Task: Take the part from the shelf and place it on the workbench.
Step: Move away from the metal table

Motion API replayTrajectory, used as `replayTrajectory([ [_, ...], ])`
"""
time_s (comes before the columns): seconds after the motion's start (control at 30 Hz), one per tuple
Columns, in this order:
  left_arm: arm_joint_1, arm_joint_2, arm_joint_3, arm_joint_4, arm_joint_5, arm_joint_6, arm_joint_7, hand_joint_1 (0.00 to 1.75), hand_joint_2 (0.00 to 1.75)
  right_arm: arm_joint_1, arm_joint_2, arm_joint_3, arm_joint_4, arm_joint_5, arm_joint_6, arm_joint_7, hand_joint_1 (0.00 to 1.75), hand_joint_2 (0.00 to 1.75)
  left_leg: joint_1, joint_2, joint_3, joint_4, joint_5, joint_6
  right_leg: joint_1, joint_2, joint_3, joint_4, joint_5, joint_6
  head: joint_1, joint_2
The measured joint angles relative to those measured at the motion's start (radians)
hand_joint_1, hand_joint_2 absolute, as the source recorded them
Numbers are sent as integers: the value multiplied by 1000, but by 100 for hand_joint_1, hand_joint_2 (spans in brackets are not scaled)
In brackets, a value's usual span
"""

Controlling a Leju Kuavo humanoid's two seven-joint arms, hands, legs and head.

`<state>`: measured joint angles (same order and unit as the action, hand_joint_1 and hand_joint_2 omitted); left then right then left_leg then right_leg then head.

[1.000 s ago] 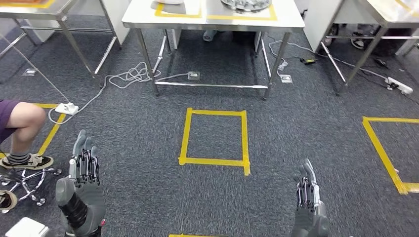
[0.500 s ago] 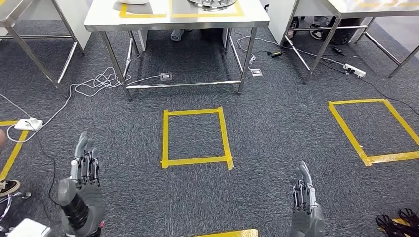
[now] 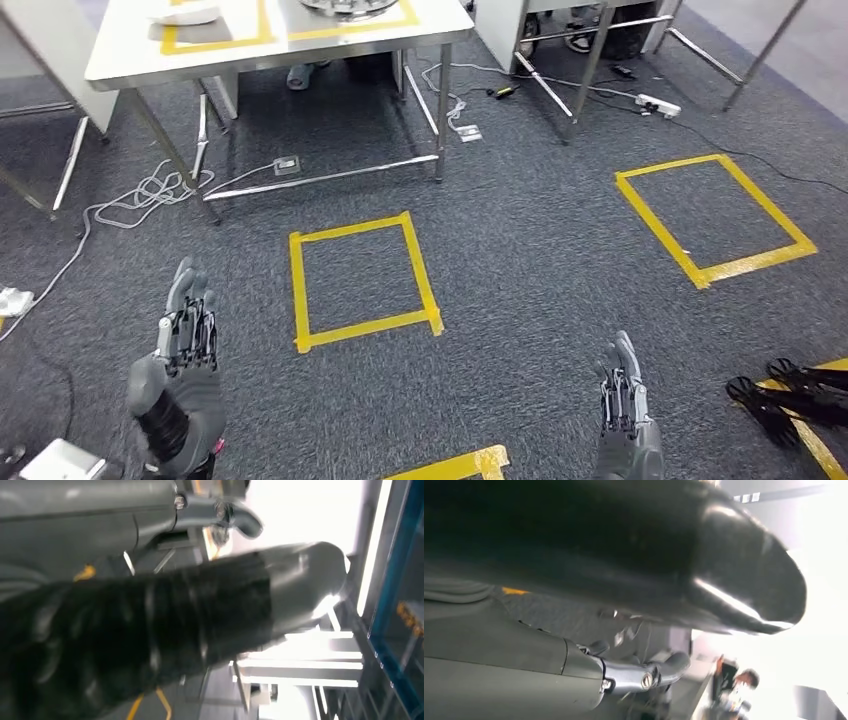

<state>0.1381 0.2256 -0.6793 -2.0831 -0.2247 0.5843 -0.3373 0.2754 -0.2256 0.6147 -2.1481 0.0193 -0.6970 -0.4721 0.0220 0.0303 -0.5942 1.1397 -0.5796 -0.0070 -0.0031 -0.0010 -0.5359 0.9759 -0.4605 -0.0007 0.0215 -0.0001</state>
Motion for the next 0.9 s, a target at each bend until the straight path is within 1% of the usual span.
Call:
replayTrajectory([
  [0.03, 0, 0, 0, 0, 0, -2, 0, 0, 0, -1, 0, 0, 0, 0, 0, 1, 0, 0, 0, -16, -34, 69, -28, -2, 0, 11, 0, 0, 1, -2, -7, 0],
  [0.07, 1, 0, 0, 0, 1, -3, 0, 0, 0, -1, 1, 0, 0, 0, 0, 2, 0, 0, 1, -22, -63, 122, -42, -3, 0, 23, -1, 1, 1, -2, -13, 0],
  [0.1, 1, 0, 0, 0, 1, -3, 0, 0, 0, 0, 1, 0, 0, 1, 0, 2, 0, 0, 0, -25, -79, 144, -38, -3, 0, 37, 0, 2, 0, -2, -17, 0],
  [0.13, 1, 0, 0, 0, 1, -4, 0, 0, 0, 0, 1, 0, 0, 1, 0, 2, 0, 0, 1, -27, -76, 126, -13, -3, 0, 50, 0, 3, -2, -1, -20, 0],
  [0.17, 1, 0, 0, 0, 3, -5, -1, 0, 0, 1, 1, 0, 0, 1, 0, 2, 0, 0, 2, -32, -56, 73, 26, -1, 0, 65, 1, 6, -4, 1, -24, 0],
  [0.2, 0, 0, 0, 0, 9, -7, -5, 0, 0, 1, 1, 0, 0, 0, 0, 1, 0, 0, 3, -46, -28, 6, 60, 1, -1, 78, 2, 9, -6, 5, -27, 0],
  [0.23, 0, 0, 0, 0, 18, -10, -10, 0, 0, 1, 1, 0, 0, 0, 0, 1, 0, 0, 6, -68, 0, -56, 82, 3, 0, 91, -1, 16, -10, 10, -30, 0],
  [0.27, 0, 0, 0, 0, 31, -15, -18, 0, 0, 1, 1, 0, 0, -1, 0, -1, 0, 0, 8, -85, 21, -97, 91, 5, -1, 102, -6, 21, -13, 17, -31, 0],
  [0.3, 0, 0, 0, 0, 43, -20, -26, 0, 0, 2, 1, 0, 0, -3, 0, -2, 0, 0, 8, -98, 31, -114, 88, 7, -2, 112, -13, 26, -14, 23, -31, 0],
  [0.33, 0, 0, 0, 0, 54, -24, -34, 0, 0, 3, 1, -1, 0, -5, 0, -4, 0, 0, 6, -98, 34, -118, 85, 10, -4, 122, -22, 28, -13, 30, -30, 0],
  [0.37, 0, 0, 0, 0, 63, -27, -41, 0, 0, 5, 1, -1, 0, -6, 0, -6, 0, 0, 6, -88, 37, -118, 86, 16, -8, 131, -29, 28, -13, 37, -28, 0],
  [0.4, -1, -1, 0, 1, 68, -29, -46, 0, 0, 6, 1, -1, 0, -7, 0, -7, 0, 0, 7, -78, 39, -121, 87, 21, -9, 123, -37, 35, -17, 43, -27, 0],
  [0.43, -1, -2, 1, 0, 71, -30, -51, 0, 0, 7, 1, -2, -1, -7, 0, -9, 0, 0, 8, -67, 41, -124, 87, 27, -8, 104, -50, 55, -28, 48, -22, 0],
  [0.47, -1, -3, 1, 0, 73, -30, -55, 0, 0, 7, 1, -2, -2, -8, 0, -10, 0, 0, 10, -55, 44, -127, 87, 33, -7, 76, -70, 94, -50, 53, -15, 0],
  [0.5, 0, -4, 1, 1, 74, -30, -58, 0, 0, 7, 1, -3, -2, -8, 0, -11, 0, 0, 7, -43, 46, -127, 85, 36, -6, 45, -98, 151, -79, 57, -8, 0],
  [0.53, 3, -4, 1, 1, 75, -30, -60, 0, 0, 7, 2, -3, -2, -8, 0, -12, 0, 0, 6, -30, 46, -127, 83, 39, -7, 25, -132, 219, -110, 61, -1, 0],
  [0.57, 4, -4, 1, 1, 75, -30, -62, 0, 0, 7, 2, -3, -2, -9, 0, -12, 0, 0, 4, -16, 47, -127, 81, 41, -9, 16, -162, 277, -131, 64, 4, 0],
  [0.6, 5, -4, 1, 1, 76, -30, -63, 0, 0, 8, 2, -4, -2, -10, 0, -13, 0, 0, 2, -3, 48, -127, 79, 42, -10, 12, -179, 309, -136, 65, 7, 0],
  [0.63, 6, -4, 1, 1, 76, -30, -63, 0, 0, 10, 2, -4, -2, -11, 0, -13, 0, 0, 1, 10, 50, -127, 77, 42, -10, 10, -178, 303, -122, 63, 11, 0],
  [0.67, 6, -4, 1, 1, 76, -30, -64, 0, 0, 10, 2, -4, -2, -11, 0, -13, 0, 0, -1, 22, 53, -127, 74, 41, -10, 6, -156, 259, -93, 59, 15, 0],
  [0.7, 6, -4, 1, 1, 76, -30, -64, 0, 0, 11, 2, -4, -2, -12, 0, -14, 0, 0, -2, 32, 57, -127, 72, 40, -6, -10, -121, 189, -59, 52, 18, 0],
  [0.73, 6, -4, 1, 1, 76, -30, -64, 0, 0, 10, 2, -5, -2, -12, 0, -14, 0, 0, -5, 42, 60, -127, 68, 37, 0, -31, -85, 120, -32, 43, 20, 0],
  [0.77, 6, -4, 1, 1, 76, -30, -65, 0, 0, 10, 2, -5, -2, -12, 0, -15, 0, 0, -7, 50, 63, -127, 65, 34, 6, -48, -58, 70, -15, 33, 20, 0],
  [0.8, 6, -4, 1, 1, 76, -30, -66, 0, 0, 11, 2, -5, -3, -12, 0, -17, 0, 0, -8, 58, 66, -127, 63, 29, 11, -60, -43, 41, -8, 26, 20, 0],
  [0.83, 6, -5, 1, 1, 77, -30, -67, 0, 0, 12, 2, -6, -3, -13, 0, -18, 0, 0, -9, 67, 68, -128, 61, 24, 15, -57, -43, 34, -10, 21, 19, 0],
  [0.87, 5, -5, 1, 1, 77, -30, -68, 0, 0, 14, 2, -6, -4, -13, 0, -19, 0, 0, -8, 75, 72, -131, 60, 18, 16, -46, -42, 30, -7, 16, 19, 0],
  [0.9, 5, -5, 1, 1, 77, -30, -69, 0, 0, 16, 2, -7, -5, -14, 0, -19, 0, 0, -7, 74, 74, -131, 56, 13, 14, -36, -36, 22, -4, 12, 19, 0],
])
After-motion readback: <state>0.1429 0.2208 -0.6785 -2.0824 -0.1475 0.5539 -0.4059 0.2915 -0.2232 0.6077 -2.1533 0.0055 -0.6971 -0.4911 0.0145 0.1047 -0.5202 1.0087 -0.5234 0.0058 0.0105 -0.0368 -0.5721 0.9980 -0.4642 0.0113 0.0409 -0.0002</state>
